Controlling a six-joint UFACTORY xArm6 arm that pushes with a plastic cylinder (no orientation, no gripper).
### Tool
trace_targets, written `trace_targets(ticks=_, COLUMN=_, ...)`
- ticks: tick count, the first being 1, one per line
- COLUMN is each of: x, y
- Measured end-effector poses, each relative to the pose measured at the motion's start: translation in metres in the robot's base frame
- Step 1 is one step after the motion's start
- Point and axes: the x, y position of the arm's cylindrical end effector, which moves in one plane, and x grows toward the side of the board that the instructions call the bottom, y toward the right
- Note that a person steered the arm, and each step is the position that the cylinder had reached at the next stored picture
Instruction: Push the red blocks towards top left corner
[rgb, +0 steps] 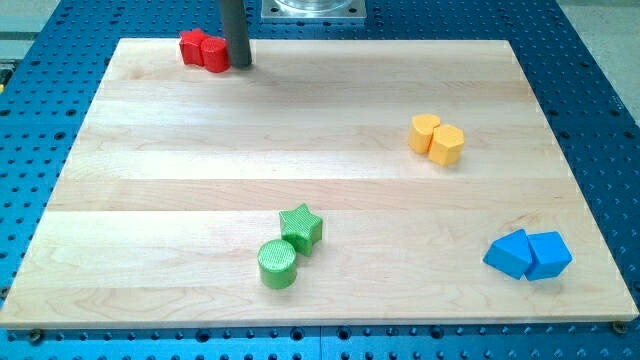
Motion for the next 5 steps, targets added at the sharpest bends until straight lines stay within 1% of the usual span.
trace_targets(ticks=1, x=-0.005, y=-0.012)
trace_targets(ticks=2, x=-0.036, y=-0.004)
trace_targets(ticks=3, x=-0.035, y=-0.042)
trace_targets(ticks=4, x=-0.023, y=-0.01)
trace_targets(ticks=5, x=-0.023, y=0.12)
